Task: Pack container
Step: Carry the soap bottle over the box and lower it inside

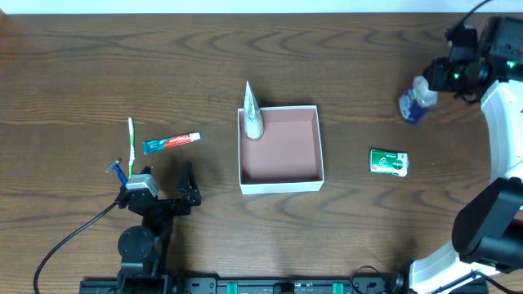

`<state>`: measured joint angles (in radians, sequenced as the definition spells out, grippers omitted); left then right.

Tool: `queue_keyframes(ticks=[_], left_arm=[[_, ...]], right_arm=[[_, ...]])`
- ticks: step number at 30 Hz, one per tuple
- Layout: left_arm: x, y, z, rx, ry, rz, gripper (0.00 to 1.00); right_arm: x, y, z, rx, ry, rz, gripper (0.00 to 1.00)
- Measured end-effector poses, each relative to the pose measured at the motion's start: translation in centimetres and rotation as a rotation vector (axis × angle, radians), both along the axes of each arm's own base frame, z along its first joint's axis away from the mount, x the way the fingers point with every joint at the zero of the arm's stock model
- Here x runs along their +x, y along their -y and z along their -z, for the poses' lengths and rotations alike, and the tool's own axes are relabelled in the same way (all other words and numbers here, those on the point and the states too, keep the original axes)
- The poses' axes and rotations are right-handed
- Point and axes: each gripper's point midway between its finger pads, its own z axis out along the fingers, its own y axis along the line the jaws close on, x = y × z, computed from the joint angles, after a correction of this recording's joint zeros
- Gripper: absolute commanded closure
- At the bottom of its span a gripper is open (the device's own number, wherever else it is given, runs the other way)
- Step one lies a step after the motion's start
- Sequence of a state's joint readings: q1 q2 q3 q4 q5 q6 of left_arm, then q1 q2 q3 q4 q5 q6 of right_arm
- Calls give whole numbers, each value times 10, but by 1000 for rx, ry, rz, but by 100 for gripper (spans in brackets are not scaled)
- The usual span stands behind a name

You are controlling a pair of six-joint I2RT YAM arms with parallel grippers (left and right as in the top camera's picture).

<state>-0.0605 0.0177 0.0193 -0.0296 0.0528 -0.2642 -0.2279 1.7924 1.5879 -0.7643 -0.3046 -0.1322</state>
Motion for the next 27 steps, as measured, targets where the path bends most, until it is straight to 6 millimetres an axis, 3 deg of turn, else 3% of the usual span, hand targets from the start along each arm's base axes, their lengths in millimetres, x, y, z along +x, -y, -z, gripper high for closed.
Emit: queue_keyframes(ticks=[4,12,19,27], left_arm=[[0,0,0,0,0,0,2],[0,0,0,0,0,0,2],[0,0,0,0,0,0,2],[0,0,0,0,0,0,2]], right_arm=[[2,-43,-31,83,69,-82,99],[-14,-130,-90,247,147,-150,99],[-30,-198,-89,302,82,-167,99],[-53,-258,-79,242,46,-141,99]])
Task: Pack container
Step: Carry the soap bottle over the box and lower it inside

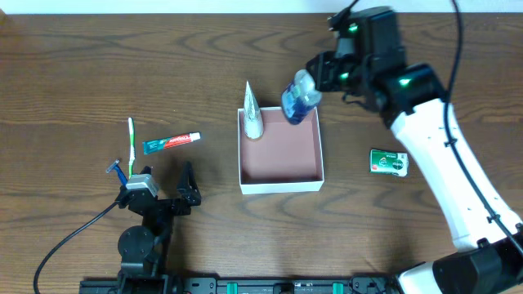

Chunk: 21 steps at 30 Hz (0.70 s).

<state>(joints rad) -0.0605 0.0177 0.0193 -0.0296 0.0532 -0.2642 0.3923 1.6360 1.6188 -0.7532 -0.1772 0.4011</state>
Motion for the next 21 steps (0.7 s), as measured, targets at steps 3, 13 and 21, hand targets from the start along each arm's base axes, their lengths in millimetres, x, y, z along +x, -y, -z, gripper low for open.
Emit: queue_keyframes(ticks=[3,13,21], left_arm=[[0,0,0,0,0,0,2],[0,0,0,0,0,0,2],[0,0,0,0,0,0,2]], right_arm=[[-11,-14,5,-39,-9,7,99],[-17,-27,18,-118,-11,59,99],[-6,-30,57,-180,-76,79,99]])
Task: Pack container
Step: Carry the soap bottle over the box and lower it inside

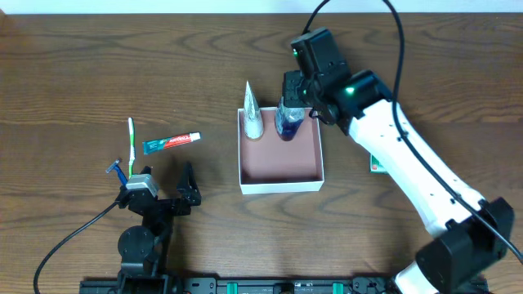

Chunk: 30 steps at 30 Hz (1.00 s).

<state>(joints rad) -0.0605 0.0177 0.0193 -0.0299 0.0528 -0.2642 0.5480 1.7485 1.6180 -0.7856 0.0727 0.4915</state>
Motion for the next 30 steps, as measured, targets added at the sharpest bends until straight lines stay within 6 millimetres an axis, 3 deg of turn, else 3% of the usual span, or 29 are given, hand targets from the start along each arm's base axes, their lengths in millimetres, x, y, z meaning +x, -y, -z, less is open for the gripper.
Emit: queue_keyframes(ticks=[4,14,23,30], left_arm=[[0,0,0,0,0,0,2],[0,0,0,0,0,0,2],[0,0,0,0,0,0,2],[0,0,0,0,0,0,2]], right_arm=[[2,-9,16,-16,-18,-10,99],[-1,-24,20,-17,-9,-38,99],[2,-30,44,-51,-41,-42,99],[5,-36,42,-47,-13,-45,99]])
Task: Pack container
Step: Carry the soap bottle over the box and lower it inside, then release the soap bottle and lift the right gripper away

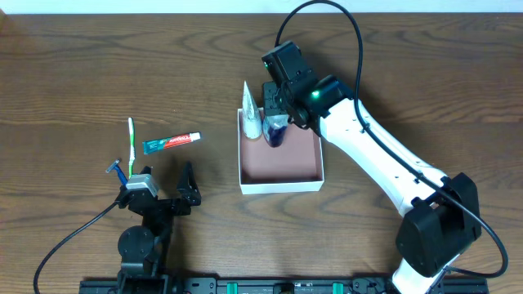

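Observation:
A white box point(282, 187) with a reddish-brown floor sits mid-table. A white cone-shaped tube point(250, 113) stands in its back-left corner. Just right of the tube, my right gripper point(275, 114) is shut on a blue bottle point(274, 132), which is down inside the box's back-left part. A red-and-green toothpaste tube point(172, 142), a green toothbrush point(131, 137) and a blue razor point(117, 170) lie on the table to the left. My left gripper point(189, 184) rests open below the toothpaste, holding nothing.
My right arm point(376, 155) stretches from the lower right across the table to the box and covers the table to the right of the box. The left arm's base and cable point(73, 237) are at the front left.
My right gripper, still holding the blue bottle, has moved a little left inside the box's back edge, and the bottle now stands closer to the white tube. The left arm has not moved.
My right gripper first held the blue bottle at the table's far right, with a green soap box near it. Then the bottle was above the box's back-right corner, then at the box's back middle. Now it is in the box's back left beside the white tube.

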`<state>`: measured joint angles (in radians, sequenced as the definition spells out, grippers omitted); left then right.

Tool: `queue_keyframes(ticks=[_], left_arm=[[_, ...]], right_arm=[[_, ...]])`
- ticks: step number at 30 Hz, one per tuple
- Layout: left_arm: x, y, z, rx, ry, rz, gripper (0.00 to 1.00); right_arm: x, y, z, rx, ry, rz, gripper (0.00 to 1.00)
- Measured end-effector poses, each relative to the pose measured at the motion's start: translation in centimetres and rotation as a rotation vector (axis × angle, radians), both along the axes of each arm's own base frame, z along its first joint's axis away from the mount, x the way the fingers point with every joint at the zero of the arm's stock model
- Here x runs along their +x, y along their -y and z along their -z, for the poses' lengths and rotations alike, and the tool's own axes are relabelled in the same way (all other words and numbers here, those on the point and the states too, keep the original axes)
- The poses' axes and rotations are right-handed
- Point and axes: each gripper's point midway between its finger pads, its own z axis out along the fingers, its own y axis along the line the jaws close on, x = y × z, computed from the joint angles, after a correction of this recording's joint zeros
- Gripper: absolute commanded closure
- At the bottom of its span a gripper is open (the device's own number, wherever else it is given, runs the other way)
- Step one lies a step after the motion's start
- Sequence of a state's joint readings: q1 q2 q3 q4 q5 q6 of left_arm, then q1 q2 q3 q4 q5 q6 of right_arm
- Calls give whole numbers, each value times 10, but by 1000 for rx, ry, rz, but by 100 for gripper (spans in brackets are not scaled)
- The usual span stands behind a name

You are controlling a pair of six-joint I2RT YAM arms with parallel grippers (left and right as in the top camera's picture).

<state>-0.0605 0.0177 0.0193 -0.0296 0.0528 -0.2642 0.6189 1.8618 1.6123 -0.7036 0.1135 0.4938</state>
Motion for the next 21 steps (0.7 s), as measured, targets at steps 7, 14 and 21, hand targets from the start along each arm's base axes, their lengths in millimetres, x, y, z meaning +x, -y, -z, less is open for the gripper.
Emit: queue_keyframes(ticks=[7,14,21], left_arm=[[0,0,0,0,0,0,2],[0,0,0,0,0,0,2],[0,0,0,0,0,0,2]], right_arm=[[2,1,0,-13,15,13,99],[0,-8,8,-58,36,11,99],[3,-17,25,-107,51,15,98]])
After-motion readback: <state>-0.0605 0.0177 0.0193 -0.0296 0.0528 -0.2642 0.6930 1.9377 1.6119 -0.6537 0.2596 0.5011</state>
